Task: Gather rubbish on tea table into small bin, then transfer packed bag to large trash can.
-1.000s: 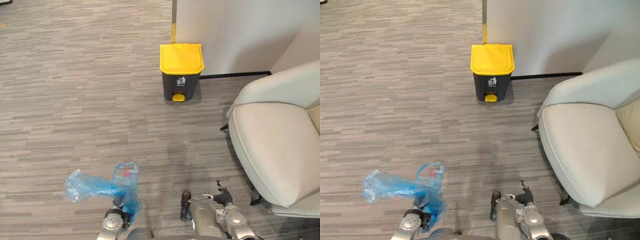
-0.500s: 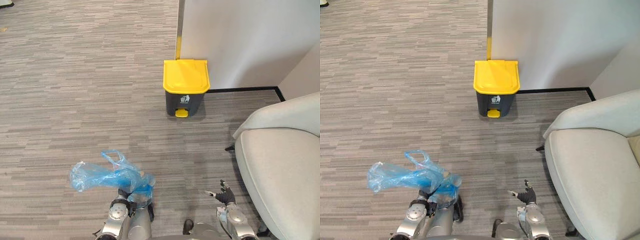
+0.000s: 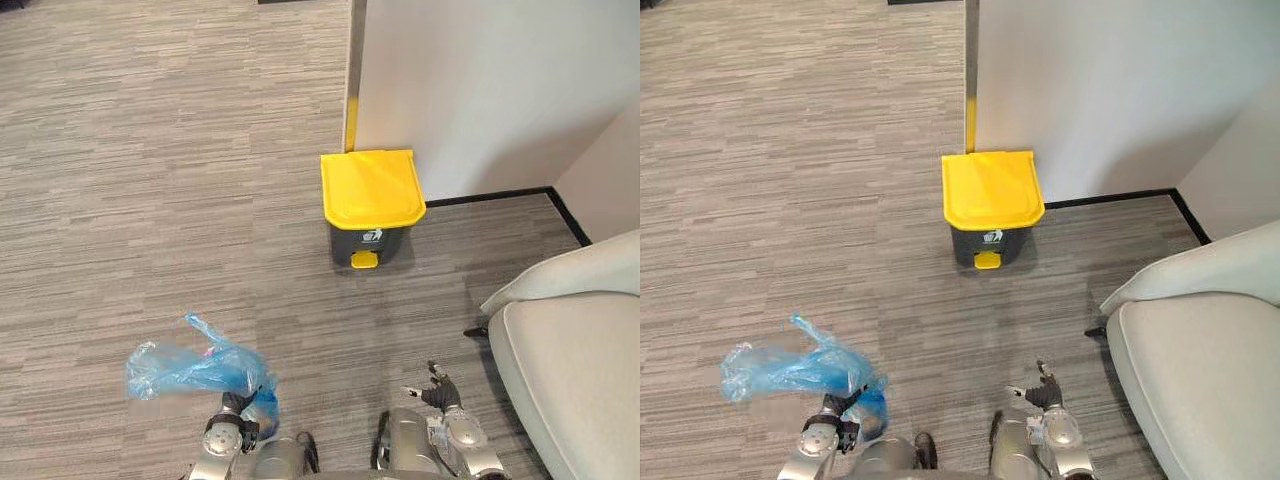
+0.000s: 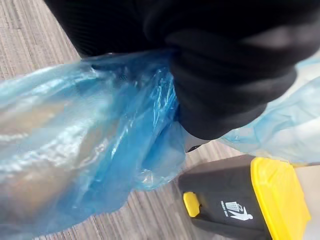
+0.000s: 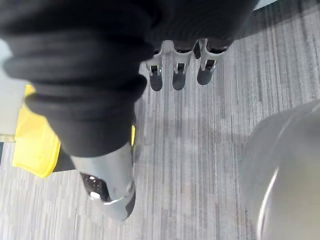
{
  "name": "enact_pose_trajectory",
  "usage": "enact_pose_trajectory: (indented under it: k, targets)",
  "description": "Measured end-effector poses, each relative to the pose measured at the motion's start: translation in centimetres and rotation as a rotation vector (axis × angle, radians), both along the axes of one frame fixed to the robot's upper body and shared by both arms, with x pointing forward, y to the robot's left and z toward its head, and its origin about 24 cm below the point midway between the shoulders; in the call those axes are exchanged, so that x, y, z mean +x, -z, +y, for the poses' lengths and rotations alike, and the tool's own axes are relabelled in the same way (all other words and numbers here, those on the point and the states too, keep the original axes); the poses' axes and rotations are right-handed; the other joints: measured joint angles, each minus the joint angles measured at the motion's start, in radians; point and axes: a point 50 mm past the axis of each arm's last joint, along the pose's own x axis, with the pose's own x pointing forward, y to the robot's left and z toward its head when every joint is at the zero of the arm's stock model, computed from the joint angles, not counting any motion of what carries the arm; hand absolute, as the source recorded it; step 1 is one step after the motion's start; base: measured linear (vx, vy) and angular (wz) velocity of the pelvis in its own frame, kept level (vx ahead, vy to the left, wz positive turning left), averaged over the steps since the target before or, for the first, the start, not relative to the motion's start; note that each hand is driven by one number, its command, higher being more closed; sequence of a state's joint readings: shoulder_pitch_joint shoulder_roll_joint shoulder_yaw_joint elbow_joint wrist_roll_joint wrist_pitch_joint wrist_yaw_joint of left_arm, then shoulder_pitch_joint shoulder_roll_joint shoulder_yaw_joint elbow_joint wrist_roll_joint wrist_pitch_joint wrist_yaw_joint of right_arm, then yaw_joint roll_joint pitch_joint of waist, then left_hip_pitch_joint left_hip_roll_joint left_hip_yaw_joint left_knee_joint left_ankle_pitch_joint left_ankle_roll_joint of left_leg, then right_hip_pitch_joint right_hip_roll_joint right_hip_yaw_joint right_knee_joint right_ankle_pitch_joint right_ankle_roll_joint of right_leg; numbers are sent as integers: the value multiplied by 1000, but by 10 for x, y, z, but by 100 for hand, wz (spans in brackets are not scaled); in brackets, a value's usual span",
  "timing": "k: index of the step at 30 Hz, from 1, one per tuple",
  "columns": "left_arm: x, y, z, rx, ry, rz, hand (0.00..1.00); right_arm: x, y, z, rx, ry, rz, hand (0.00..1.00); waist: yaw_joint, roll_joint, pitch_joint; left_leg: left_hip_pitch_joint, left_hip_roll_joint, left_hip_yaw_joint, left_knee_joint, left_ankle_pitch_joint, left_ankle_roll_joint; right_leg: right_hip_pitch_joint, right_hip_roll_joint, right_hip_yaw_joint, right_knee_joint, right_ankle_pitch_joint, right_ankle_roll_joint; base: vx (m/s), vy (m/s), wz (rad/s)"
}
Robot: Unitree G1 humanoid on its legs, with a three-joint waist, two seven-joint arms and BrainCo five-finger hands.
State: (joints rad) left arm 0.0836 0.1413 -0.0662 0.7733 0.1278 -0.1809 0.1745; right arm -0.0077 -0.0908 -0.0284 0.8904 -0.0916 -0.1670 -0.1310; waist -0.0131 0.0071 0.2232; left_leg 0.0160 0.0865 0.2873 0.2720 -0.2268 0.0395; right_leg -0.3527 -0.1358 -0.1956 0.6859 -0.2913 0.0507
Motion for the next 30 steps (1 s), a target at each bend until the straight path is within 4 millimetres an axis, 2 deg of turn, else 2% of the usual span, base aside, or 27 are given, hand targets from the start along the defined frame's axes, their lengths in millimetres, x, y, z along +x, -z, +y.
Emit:
enact_pose_trajectory:
  k: [1,2,3,4,7,8,9,10,11,12,13,14,15,16,17,18,19,20,21,22,23,25,27,28,29,30]
  targets:
    - [-1,1,0,0,0,4,100,2,-1,0,0,-1,-4,0,-4,4,2,15,10,-2,-4,-2,-12,0,17,0,-89,24,-5,368,-188,11]
    - [-3,2,4,10,-1,15,100,-1,1,0,0,-1,3,0,-6,-8,-4,47,14,-9,-15,-16,-54,20,31,9,-299,136,-2,315,-158,16]
    - [-5,3,6,18,1,22,100,-7,3,0,-1,0,21,0,-9,-23,-7,64,-1,-17,-14,-32,-82,32,28,10,-374,278,-16,463,-221,8]
    - [-5,7,-2,-7,2,47,100,-10,6,-6,-17,1,48,0,-2,15,-8,80,42,-45,-24,-56,-114,45,67,1,-356,308,-71,369,-178,3]
    - [-1,7,-9,-28,21,40,100,-10,5,-15,-35,16,55,0,-13,20,-9,78,63,-78,7,-41,-132,41,80,-14,-315,217,-79,315,-184,9]
    - [0,7,-11,-34,28,39,100,-14,7,-16,-36,22,67,0,-24,22,-9,38,85,-111,118,-39,-136,61,85,-30,-309,183,-80,219,-155,33]
    - [0,7,-11,-36,27,40,100,-18,8,-16,-35,25,78,0,-24,23,-8,-6,105,-137,235,-23,-163,90,89,-42,-317,168,-79,339,-208,38]
    - [1,6,-14,-46,24,32,100,-21,9,-16,-33,31,78,0,-24,34,-2,-75,144,-161,425,38,-195,153,108,-55,-348,158,-89,327,-149,17]
    - [2,5,-17,-57,22,19,100,-26,9,-17,-34,34,83,0,-16,41,-3,-129,181,-162,577,76,-193,211,124,-55,-377,144,-109,329,-113,4]
    - [2,4,-18,-60,23,14,100,-27,10,-17,-33,36,83,0,-10,41,-3,-150,191,-157,633,64,-182,235,129,-54,-389,141,-114,270,-32,-14]
    - [6,2,-20,-64,27,1,100,-26,9,-17,-27,47,81,0,-2,44,-6,-193,193,-145,690,42,-147,281,134,-48,-422,141,-116,219,-10,-14]
    - [8,2,-20,-64,28,-2,100,-27,9,-17,-25,51,81,0,0,43,-5,-212,189,-137,690,34,-135,300,134,-45,-440,141,-116,313,29,-17]
    - [8,1,-20,-65,28,-4,100,-26,9,-17,-15,71,77,0,2,40,-4,-252,175,-113,628,20,-115,332,131,-36,-472,143,-115,198,34,-17]
    - [8,1,-20,-65,28,-3,100,-26,9,-17,-10,76,76,0,3,41,-5,-261,165,-106,578,16,-110,341,131,-28,-481,143,-113,303,124,-32]
    - [8,1,-20,-64,27,-4,100,-25,9,-17,-3,90,72,0,10,42,-4,-270,135,-103,452,14,-106,352,120,-12,-485,140,-98,264,168,-37]
    - [9,1,-20,-65,29,-4,100,-24,9,-17,-3,94,69,0,16,42,-4,-269,95,-110,294,20,-114,358,105,3,-481,132,-73,321,209,-38]
    - [9,1,-21,-70,34,-2,100,-25,9,-18,-4,96,70,0,20,45,-6,-262,66,-130,161,45,-137,364,96,14,-477,120,-53,227,165,-26]
    - [8,2,-22,-74,36,0,100,-26,9,-18,-5,98,73,0,23,53,-10,-258,55,-148,74,72,-153,366,96,20,-475,112,-40,315,225,-39]
    - [5,4,-22,-78,36,16,100,-28,11,-16,0,93,87,0,33,51,-16,-219,35,-135,23,171,-86,372,92,62,-455,90,-7,322,213,-27]
    - [5,4,-21,-75,33,17,100,-26,11,-13,9,87,82,0,31,38,-19,-216,18,-133,19,166,-80,376,77,66,-457,85,1,380,228,-16]
    - [6,3,-15,-57,36,16,100,-26,11,-11,16,90,81,0,28,19,-17,-217,-3,-125,37,135,-55,380,51,67,-452,65,21,239,125,6]
    - [5,5,-14,-53,32,27,100,-25,11,-11,15,89,78,0,33,4,-22,-205,-26,-88,72,81,-33,368,16,98,-395,31,38,286,174,-25]
    - [1,7,-13,-53,30,41,100,-17,8,-9,15,77,60,0,35,4,-22,-163,-42,-45,76,32,-24,325,-10,154,-269,15,59,266,172,-63]
    - [-6,9,-10,-49,24,58,100,-11,6,-6,15,63,46,0,36,5,-23,-130,-52,-19,71,14,-12,266,-26,184,-131,18,77,239,138,-60]
    - [-8,11,-7,-37,31,71,100,-6,5,-4,11,47,38,0,29,1,-25,-98,-66,-4,63,0,1,206,-49,193,11,38,127,240,121,-42]
    - [-8,11,-7,-32,39,76,100,-7,6,-4,10,45,44,0,25,-2,-26,-80,-71,-1,56,-4,8,184,-60,189,69,42,134,276,65,1]
